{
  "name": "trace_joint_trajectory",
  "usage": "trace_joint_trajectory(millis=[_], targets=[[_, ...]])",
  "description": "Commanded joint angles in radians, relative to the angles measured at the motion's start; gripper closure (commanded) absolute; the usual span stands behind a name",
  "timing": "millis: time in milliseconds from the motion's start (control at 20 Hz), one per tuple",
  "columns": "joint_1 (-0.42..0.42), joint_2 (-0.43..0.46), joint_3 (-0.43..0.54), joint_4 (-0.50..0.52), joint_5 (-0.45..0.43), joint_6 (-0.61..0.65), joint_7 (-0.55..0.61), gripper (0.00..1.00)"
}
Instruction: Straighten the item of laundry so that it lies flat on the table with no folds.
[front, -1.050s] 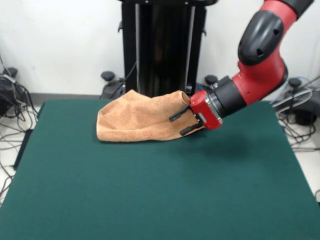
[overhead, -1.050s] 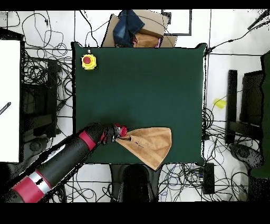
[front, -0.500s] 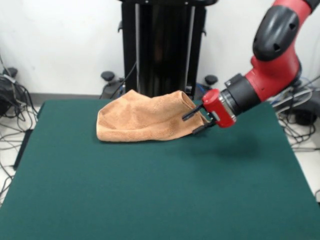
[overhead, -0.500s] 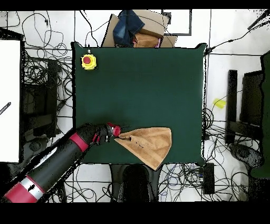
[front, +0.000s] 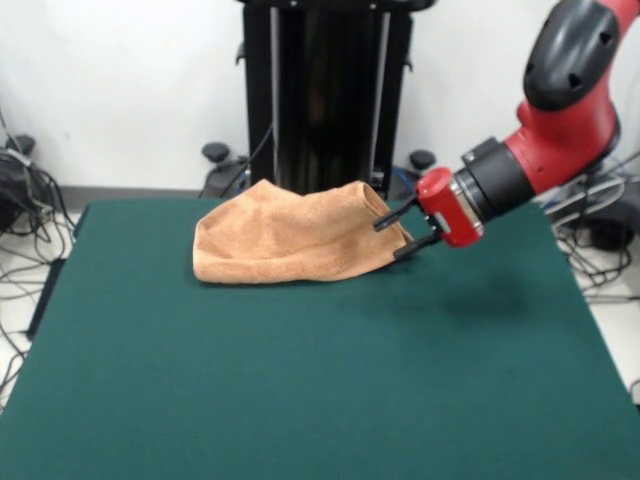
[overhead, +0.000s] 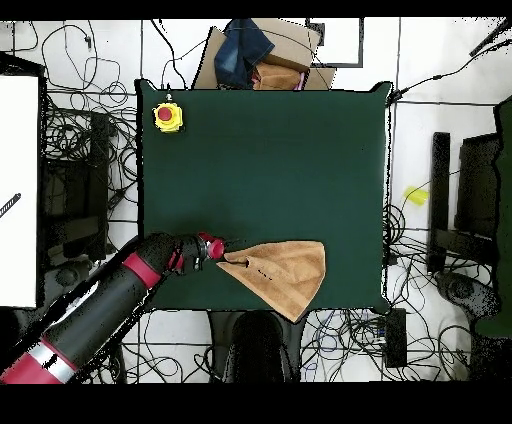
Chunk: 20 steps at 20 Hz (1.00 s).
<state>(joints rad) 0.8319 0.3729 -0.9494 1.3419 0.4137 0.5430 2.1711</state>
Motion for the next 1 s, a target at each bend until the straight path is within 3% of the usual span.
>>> trace_joint_trajectory(millis=[50, 200, 650, 1000], targets=[[-0.020, 0.068, 0.063, -0.131, 0.088, 0.036, 0.324, 0.00], [-0.018, 0.086, 0.058, -0.146, 0.096, 0.015, 0.335, 0.00], [-0.005, 0.176, -0.007, -0.261, 0.145, 0.151, 0.408, 0.00], [0.014, 0.168, 0.029, -0.234, 0.151, 0.146, 0.388, 0.00]])
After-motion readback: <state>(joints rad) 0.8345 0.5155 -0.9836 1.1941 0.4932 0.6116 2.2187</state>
